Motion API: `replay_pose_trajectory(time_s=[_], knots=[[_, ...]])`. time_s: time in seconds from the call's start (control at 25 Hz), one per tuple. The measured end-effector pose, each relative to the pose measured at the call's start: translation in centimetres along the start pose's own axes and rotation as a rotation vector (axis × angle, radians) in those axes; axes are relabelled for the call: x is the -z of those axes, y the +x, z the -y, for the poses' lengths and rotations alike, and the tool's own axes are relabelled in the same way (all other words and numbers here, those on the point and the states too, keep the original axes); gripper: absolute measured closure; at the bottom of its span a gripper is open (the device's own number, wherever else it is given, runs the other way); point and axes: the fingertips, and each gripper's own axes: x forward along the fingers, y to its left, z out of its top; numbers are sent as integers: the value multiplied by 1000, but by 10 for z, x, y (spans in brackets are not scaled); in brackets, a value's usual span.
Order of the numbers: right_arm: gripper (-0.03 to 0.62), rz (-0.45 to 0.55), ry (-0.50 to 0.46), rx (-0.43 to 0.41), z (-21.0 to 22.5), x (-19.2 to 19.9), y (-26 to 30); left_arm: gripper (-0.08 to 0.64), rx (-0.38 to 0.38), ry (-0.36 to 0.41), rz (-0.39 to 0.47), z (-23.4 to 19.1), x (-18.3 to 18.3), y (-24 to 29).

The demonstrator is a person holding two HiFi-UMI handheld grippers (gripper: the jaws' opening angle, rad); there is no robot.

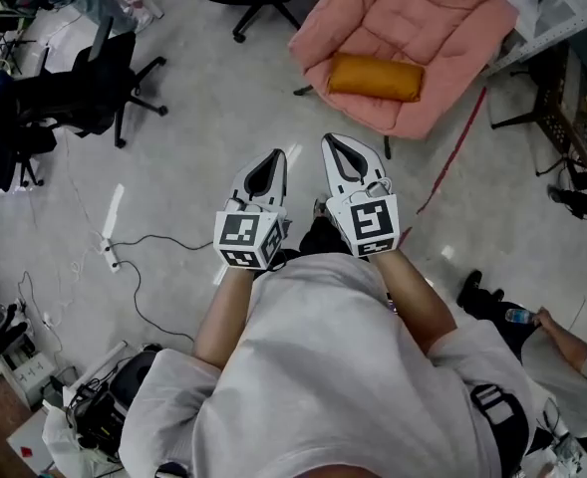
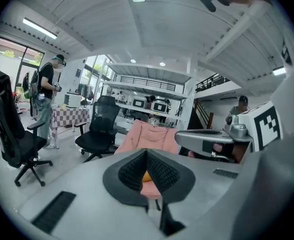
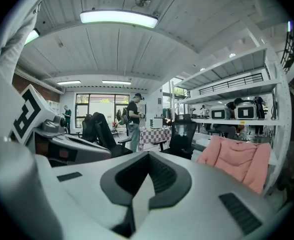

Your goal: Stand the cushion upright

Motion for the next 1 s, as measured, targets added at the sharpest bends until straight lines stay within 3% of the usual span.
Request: replay_pose_trajectory(time_s=[0.28,0.56,0.76,0.88,1.0], knots=[[586,-39,38,51,52,9,34,549,45,6,-56,-11,-6,64],[586,-95,70,160,84,16,88,548,156,4,-125,-49,-12,126],[586,-172,109,294,117,33,130,549,309,65,-196,-75,-22,182],[586,-222,176,363,129,47,153,548,430,142,-232,-86,-34,207],[586,-259,194,412,129,48,178,549,499,191,-258,-111,-45,227]])
